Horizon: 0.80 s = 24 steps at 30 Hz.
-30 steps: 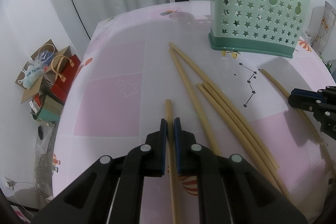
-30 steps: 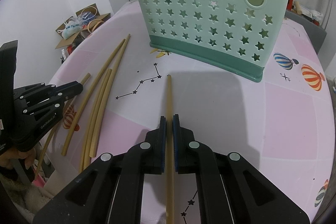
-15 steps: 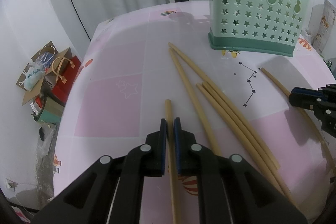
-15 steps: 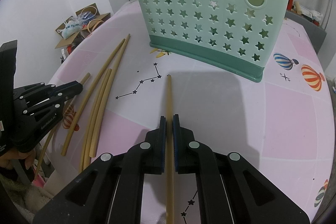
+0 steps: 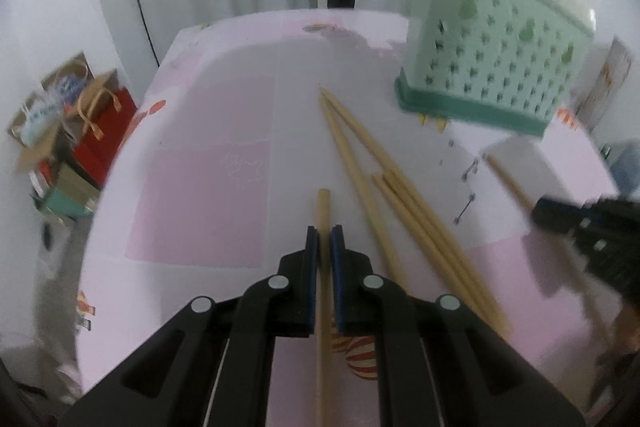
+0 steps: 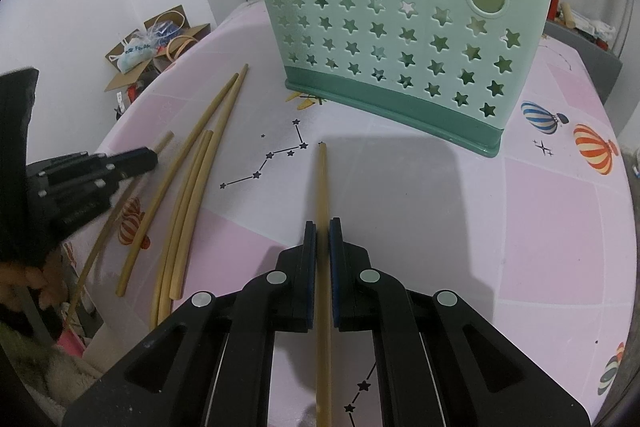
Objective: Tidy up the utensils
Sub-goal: 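Lift the chopstick with the left tool while the right tool holds its chopstick, then drop the chopstick into the green holder and open the left tool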
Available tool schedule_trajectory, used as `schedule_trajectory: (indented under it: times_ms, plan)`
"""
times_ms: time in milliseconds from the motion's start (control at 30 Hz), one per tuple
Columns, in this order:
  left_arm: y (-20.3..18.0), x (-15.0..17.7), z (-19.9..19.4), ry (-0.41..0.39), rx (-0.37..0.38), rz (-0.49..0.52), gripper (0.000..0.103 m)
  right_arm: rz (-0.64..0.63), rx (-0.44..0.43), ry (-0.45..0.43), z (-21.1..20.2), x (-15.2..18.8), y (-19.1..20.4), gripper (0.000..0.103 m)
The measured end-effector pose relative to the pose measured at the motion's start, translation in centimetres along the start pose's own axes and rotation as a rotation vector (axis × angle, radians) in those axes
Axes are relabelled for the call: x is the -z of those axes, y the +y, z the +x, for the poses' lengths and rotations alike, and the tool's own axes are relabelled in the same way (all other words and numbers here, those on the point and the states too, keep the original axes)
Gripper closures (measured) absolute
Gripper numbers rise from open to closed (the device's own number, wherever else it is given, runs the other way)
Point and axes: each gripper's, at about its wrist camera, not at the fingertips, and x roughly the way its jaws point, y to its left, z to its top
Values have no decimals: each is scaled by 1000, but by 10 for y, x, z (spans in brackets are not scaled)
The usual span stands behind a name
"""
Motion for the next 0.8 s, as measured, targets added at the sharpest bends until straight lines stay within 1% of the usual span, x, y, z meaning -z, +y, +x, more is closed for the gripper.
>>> schedule_trajectory:
  times_ms: [67,167,233,367,467,600,667,700,800]
  plan:
    - [5,-3,-7,-28,23,-20,97,2,-2,-1,1,0,0,98]
    - [13,-10,-24,-91,66,-47,97,3,-6,-2,0,1,-4,98]
    - [17,-13,-32,-114,78,-60,97,4,-5,-2,0,1,-4,98]
    - [22,-18,-52,-163,126,-101,97,7,-9,-4,0,2,-6,98]
    - [23,-25,-74,-225,162,-108,97,6,-7,-4,0,2,-4,98]
    - [18,-48,-106,-315,228,-92,97,10,-8,-8,-1,3,-4,98]
    - [13,-60,-121,-364,246,-81,97,14,-10,-11,-2,3,-4,98]
    - [10,-70,-132,-407,258,-76,97,15,-12,-12,-2,3,-4,98]
    - [4,-94,-155,-496,302,-69,97,19,-19,-14,-3,3,-5,98]
